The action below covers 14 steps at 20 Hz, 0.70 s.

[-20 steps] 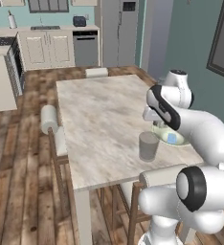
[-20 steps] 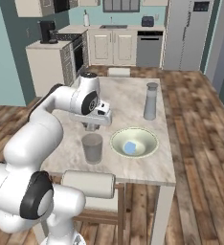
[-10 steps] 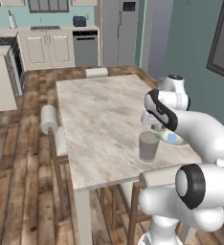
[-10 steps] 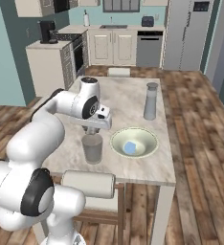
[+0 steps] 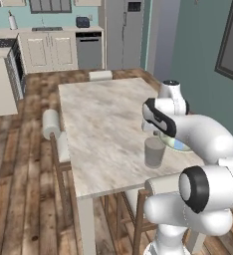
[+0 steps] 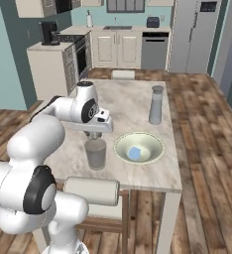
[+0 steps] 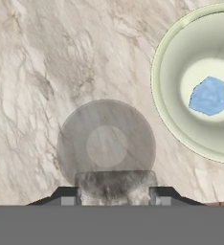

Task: There are two ice cubes in the ice bowl. Place both ice cubes in the glass cup.

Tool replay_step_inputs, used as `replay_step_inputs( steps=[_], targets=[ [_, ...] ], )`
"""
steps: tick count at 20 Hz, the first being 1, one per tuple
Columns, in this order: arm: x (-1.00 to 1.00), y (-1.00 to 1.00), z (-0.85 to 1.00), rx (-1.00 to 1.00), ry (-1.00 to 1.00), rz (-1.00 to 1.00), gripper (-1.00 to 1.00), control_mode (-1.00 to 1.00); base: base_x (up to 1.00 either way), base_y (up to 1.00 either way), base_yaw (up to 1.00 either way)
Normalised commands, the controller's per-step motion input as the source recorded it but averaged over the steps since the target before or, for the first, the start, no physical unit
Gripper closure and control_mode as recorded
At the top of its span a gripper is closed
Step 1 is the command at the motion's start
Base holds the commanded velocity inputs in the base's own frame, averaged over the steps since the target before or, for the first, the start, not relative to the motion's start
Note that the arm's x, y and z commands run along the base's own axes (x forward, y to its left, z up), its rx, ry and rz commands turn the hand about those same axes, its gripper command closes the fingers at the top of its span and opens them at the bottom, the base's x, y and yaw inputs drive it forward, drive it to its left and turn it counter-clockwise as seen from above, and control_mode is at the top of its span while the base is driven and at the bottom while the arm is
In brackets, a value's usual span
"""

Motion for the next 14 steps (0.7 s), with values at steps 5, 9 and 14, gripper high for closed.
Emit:
replay_step_inputs(
  steps=[5, 9, 14],
  targets=[
    [0.05, 0.00, -0.08, 0.04, 0.00, 0.00, 1.00, -1.00, 0.00, 0.00, 0.00],
    [0.06, 0.00, -0.17, 0.03, 0.00, 0.00, 1.00, -1.00, 0.00, 0.00, 0.00],
    [0.23, 0.00, -0.13, 0.00, 0.00, 0.00, 1.00, -1.00, 0.00, 0.00, 0.00]
  ],
)
